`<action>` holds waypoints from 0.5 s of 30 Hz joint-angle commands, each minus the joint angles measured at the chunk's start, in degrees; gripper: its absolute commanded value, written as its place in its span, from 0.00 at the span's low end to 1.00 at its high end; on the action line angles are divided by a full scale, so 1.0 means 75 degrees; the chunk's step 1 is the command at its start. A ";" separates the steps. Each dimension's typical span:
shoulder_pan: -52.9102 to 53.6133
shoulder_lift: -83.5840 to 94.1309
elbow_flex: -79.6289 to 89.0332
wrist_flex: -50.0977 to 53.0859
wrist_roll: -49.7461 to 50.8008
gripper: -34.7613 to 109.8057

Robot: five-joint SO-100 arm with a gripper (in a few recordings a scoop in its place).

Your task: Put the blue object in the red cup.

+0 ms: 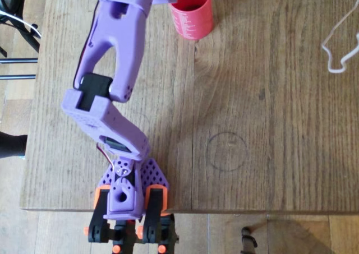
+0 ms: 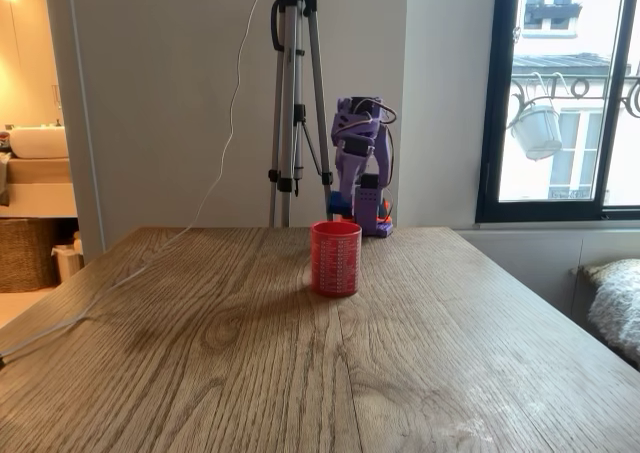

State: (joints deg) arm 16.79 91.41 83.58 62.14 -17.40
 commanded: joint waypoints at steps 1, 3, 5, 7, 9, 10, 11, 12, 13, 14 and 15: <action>0.0023 0.0164 -0.0621 0.0059 0.0012 0.55; 0.0023 0.0164 -0.0621 0.0070 0.0023 0.55; 0.0023 0.0164 -0.0621 0.0082 0.0035 0.55; 0.0023 0.0164 -0.0621 0.0082 0.0035 0.55; 0.0023 0.0164 -0.0621 0.0082 0.0047 0.54; 0.0035 0.0164 -0.0621 0.0082 0.0047 0.54; 0.0047 0.0176 -0.0621 0.0082 0.0047 0.54; 0.0047 0.0176 -0.0621 0.0070 0.0059 0.53; 0.0059 0.0187 -0.0633 0.0059 0.0059 0.52; 0.0059 0.0187 -0.0645 0.0047 0.0059 0.45; 0.0047 0.0199 -0.0715 -0.0047 0.0012 0.25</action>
State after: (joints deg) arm 16.79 91.41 83.58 62.49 -17.40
